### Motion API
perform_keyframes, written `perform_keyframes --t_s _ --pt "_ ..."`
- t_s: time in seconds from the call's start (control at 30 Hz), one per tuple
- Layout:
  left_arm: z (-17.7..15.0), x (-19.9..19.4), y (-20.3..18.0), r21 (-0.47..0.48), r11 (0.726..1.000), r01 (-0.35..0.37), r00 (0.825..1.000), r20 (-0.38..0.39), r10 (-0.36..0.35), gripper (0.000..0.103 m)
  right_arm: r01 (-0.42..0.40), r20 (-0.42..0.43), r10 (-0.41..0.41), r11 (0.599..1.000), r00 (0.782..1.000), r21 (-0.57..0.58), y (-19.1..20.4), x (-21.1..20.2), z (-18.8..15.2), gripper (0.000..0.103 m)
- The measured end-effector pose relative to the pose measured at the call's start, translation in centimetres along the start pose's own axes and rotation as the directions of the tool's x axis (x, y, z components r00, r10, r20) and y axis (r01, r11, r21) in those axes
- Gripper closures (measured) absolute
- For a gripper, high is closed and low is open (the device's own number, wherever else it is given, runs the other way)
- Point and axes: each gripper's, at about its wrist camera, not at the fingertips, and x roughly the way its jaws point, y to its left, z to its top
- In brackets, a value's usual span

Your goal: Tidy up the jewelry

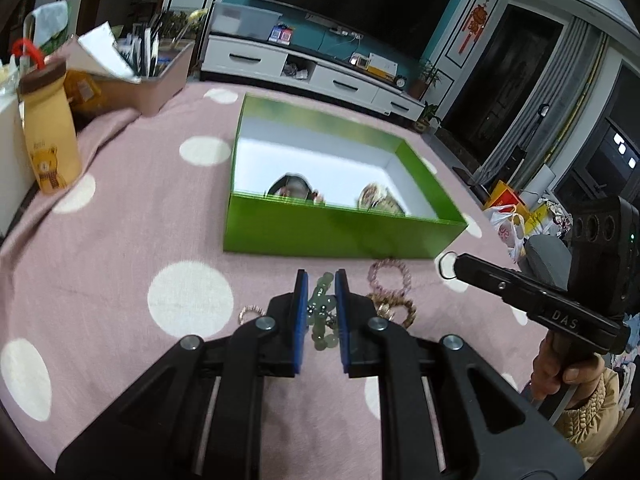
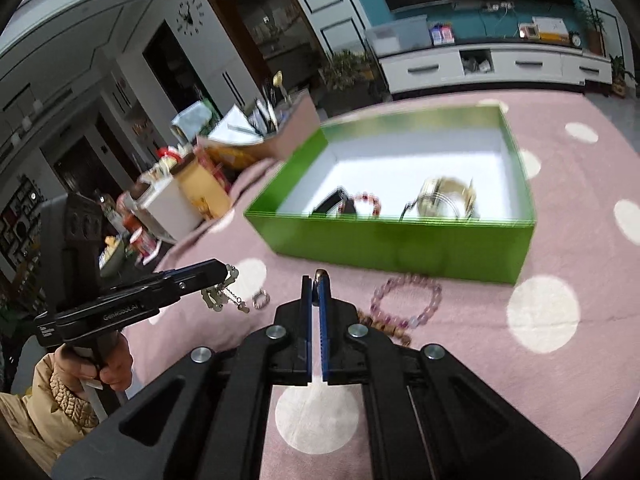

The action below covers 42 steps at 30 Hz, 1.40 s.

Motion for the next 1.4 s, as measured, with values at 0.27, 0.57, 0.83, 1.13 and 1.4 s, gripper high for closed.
perform_keyframes --t_s 0.27,0.57,0.83,1.13,1.4 --pt "4.8 0.0 -1.9 0.041 0.999 0.010 0.999 0.037 -0.012 0.090 0.035 0.093 -0.034 0.999 0.995 -0.018 -1.4 -2.6 3.3 0.101" --pt "10.9 2.9 -3.7 0.030 0.999 0.042 0.999 0.022 -0.043 0.090 0.062 0.125 -0.059 0.998 0.990 -0.024 -3.5 -1.8 6.8 0.100" --pt "14.0 7.6 -4.5 0.016 0.999 0.029 0.999 -0.029 -0.029 0.090 0.093 0.102 -0.089 0.995 0.991 -0.033 -5.0 0.7 9.2 0.100" --pt "15.0 13.3 -4.0 -0.031 1.000 -0.004 0.995 -0.096 0.001 0.090 0.117 0.043 -0.116 0.993 0.992 -0.012 -7.1 4.8 11.2 0.100" --pt "15.0 16.8 -3.0 -0.029 0.998 -0.064 0.989 -0.135 0.060 0.090 0.157 -0.013 -0.157 0.988 0.988 -0.009 -8.1 8.6 12.4 0.100"
